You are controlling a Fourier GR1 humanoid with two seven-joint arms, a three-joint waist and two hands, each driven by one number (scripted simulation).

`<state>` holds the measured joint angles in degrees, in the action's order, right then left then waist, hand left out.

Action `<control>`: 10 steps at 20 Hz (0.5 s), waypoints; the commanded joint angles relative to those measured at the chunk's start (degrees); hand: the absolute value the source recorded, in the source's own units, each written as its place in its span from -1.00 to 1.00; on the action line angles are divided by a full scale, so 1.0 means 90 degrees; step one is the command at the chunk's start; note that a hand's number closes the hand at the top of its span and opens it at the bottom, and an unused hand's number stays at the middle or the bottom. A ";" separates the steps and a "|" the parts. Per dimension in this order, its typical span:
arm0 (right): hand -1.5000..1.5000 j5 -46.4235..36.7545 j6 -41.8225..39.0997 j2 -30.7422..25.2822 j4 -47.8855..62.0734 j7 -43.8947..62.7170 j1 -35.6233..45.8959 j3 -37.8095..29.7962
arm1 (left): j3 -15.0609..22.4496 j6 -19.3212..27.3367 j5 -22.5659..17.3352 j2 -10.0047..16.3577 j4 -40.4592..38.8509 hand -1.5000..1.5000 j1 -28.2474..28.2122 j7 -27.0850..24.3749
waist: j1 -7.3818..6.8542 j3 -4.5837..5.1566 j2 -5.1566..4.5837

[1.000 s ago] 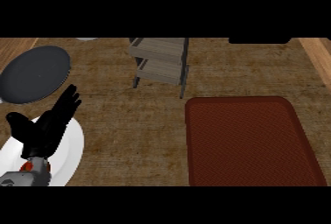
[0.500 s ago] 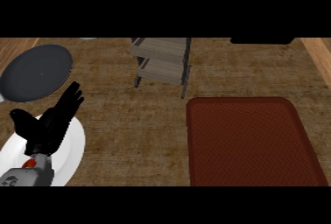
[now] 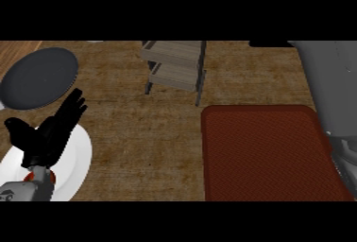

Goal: Pick the pear from the tray and place it in the tiered basket

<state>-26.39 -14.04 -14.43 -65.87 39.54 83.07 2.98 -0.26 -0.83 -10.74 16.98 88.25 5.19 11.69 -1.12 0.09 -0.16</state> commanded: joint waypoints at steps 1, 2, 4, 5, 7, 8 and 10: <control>1.00 -0.0181 0.0175 0.0312 0.1025 -0.0031 0.0518 -0.0052 | 0.0130 0.0013 0.0049 -0.0181 0.0132 0.00 0.0014 0.0032 | -0.0025 -0.0002 -0.0006; 1.00 -0.0086 -0.0024 -0.0033 0.1180 -0.0442 0.0257 -0.0209 | 0.0078 0.0032 0.0158 -0.0164 0.0052 0.00 -0.0201 -0.0231 | -0.0012 -0.0003 -0.0010; 1.00 -0.0380 0.0413 0.0468 0.1360 -0.0264 0.0339 0.0017 | -0.0006 -0.0002 -0.0040 -0.0073 0.0409 0.00 -0.0140 0.0288 | -0.0029 -0.0005 0.0001; 1.00 -0.0530 0.0738 0.0550 0.1798 -0.0639 0.0310 0.0032 | 0.0159 0.0114 0.0140 -0.0147 0.0496 0.00 -0.0046 0.0337 | -0.0077 -0.0004 -0.0025; 1.00 -0.0357 0.0366 0.0393 0.1605 -0.0534 0.0393 -0.0135 | -0.0150 -0.0111 0.0093 -0.0013 -0.0001 0.00 -0.0108 -0.0131 | 0.0026 -0.0004 0.0001; 1.00 -0.0534 0.0629 0.0670 0.1875 -0.0540 0.0456 0.0007 | -0.0157 -0.0230 0.0082 -0.0044 -0.0337 0.00 0.0017 -0.0361 | 0.0014 -0.0001 -0.0015; 1.00 -0.0636 0.0657 0.0650 0.1786 -0.0517 0.0475 0.0011 | -0.0184 -0.0086 0.0125 -0.0094 -0.0383 0.00 0.0277 -0.0089 | 0.0057 -0.0004 0.0001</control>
<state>-30.74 -9.06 -9.52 -51.91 35.21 86.17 3.15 -1.29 -1.56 -10.17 16.58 87.52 5.95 11.51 -1.00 0.07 -0.22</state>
